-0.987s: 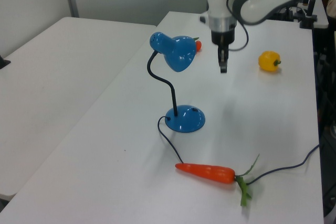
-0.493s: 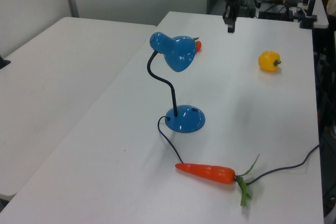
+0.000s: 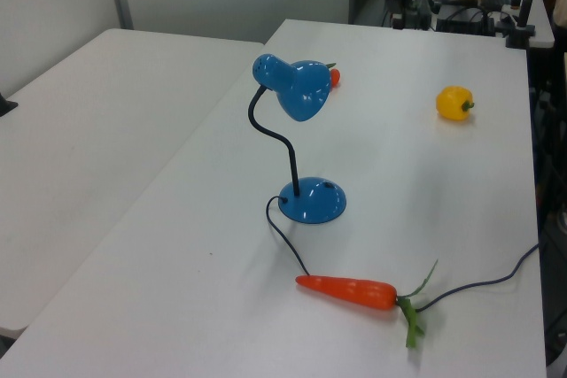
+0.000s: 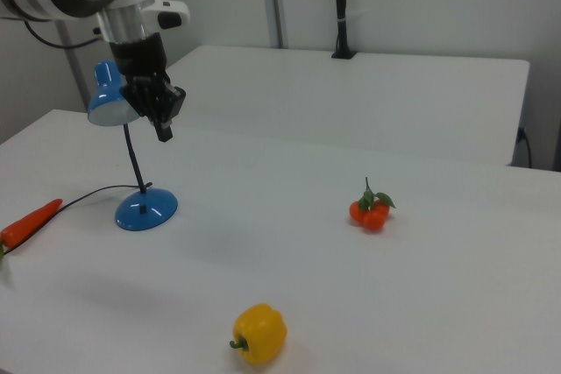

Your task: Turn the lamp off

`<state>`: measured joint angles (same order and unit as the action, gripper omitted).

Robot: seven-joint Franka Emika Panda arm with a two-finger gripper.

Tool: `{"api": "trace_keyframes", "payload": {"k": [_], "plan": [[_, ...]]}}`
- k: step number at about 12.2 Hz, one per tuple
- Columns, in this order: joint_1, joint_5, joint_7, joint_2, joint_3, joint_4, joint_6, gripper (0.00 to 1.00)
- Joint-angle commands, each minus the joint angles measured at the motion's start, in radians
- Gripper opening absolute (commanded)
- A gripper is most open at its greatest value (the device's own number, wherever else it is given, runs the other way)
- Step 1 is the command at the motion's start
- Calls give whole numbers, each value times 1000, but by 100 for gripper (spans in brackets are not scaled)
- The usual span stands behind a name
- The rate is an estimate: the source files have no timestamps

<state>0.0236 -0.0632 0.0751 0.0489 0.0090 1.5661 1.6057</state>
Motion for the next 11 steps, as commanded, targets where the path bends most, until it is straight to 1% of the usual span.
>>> {"api": "trace_keyframes", "payload": {"k": [1,2,3,4,5,6,11], "plan": [[-30,39,-84,-56,-6,-1,-82,17],[-33,37,-89,-58,-6,-1,-90,47],[-33,36,-92,-58,-6,-1,-90,71],[-33,29,-92,-58,-7,-1,-89,81],[-33,25,-92,-58,-7,-1,-89,96],[-33,20,-90,-58,-6,-1,-90,100],[-31,20,-90,-57,-4,-1,-87,100]]}}
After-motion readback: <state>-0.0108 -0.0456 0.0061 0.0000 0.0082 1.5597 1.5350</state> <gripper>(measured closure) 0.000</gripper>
